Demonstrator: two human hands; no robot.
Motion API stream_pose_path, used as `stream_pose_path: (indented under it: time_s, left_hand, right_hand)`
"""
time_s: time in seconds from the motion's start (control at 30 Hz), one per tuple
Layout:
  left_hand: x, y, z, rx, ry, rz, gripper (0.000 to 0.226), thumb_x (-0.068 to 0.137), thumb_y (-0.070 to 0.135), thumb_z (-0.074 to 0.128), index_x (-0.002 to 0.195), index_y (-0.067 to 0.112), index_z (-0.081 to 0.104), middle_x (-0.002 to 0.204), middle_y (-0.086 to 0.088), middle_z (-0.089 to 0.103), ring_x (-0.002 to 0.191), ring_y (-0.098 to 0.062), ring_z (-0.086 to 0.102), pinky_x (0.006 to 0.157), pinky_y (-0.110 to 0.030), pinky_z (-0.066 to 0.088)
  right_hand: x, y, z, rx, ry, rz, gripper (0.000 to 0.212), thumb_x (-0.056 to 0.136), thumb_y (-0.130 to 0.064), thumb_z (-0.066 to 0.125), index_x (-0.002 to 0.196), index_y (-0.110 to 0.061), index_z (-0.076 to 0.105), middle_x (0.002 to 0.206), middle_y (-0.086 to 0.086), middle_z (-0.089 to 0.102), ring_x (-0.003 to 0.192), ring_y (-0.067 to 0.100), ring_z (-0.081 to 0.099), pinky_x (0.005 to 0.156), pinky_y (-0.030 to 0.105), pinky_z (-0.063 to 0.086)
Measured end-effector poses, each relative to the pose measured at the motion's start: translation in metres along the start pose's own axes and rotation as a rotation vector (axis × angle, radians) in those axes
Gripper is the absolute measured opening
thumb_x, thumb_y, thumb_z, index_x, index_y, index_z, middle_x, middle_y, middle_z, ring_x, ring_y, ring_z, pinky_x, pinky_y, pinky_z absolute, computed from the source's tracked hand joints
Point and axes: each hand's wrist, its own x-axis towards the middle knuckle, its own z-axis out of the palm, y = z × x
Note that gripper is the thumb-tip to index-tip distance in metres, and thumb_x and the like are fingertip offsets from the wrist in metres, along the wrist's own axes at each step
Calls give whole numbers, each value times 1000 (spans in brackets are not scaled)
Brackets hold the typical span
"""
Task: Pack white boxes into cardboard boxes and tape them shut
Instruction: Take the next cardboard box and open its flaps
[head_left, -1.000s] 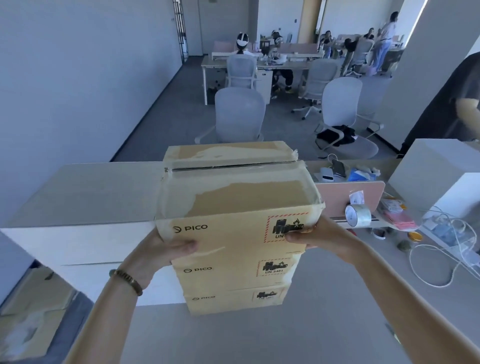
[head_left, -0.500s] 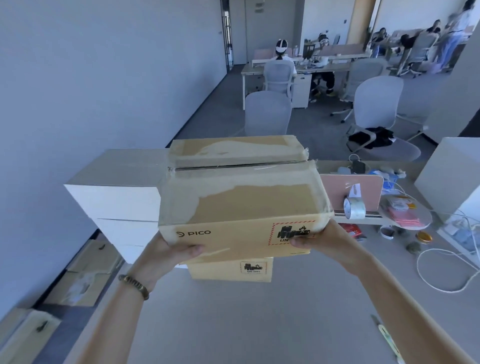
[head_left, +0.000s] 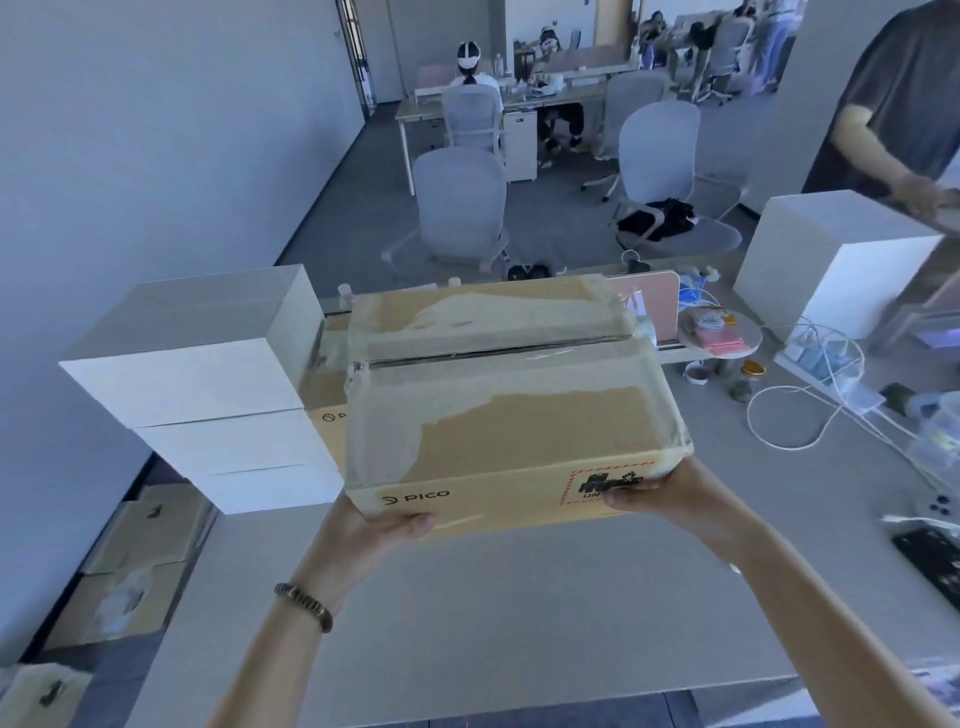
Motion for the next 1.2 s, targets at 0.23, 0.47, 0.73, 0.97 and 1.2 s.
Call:
stream_pose_path:
  time_s: [0.23,0.47,0.73,0.97,1.2]
  left_hand:
    - [-25,-29,-2,-55,-82,2,47,73,-15,77,116,0,66,100,-4,77,88,-11,74,70,-16,55]
    - [-42,-72,-1,-81,-135,-64,57,69,-9,82,122,1,62,107,-7,76,98,-18,73,75,-21,57]
    - [-62,-123,2,-47,-166,-223,48,70,-11,80,115,-4,66,101,-5,77,92,-14,74,73,-19,57]
    - [-70,-161,1,-23,-158,-331,44,70,-14,78,110,-1,66,92,1,78,85,-6,73,68,-17,56]
    - [-69,-195,6,-6,-171,-375,45,73,-11,78,115,-2,65,102,-3,77,94,-10,73,73,-18,56]
  right_hand:
    - [-51,31,17,54,92,-5,50,73,10,81,116,-13,68,107,3,77,103,16,72,83,23,58]
    - [-80,69,27,19,128,52,47,70,6,86,110,-15,72,105,4,78,102,19,73,90,33,56]
    - [-89,118,50,-34,71,210,40,71,-2,88,104,-19,74,99,-3,79,97,11,74,91,28,55]
    - [-79,156,63,-71,-9,297,49,73,-8,88,117,-18,67,103,-5,78,100,10,72,91,28,55]
    - [-65,186,65,-133,-72,386,49,75,-17,88,118,-23,65,105,-10,77,102,8,71,93,30,54]
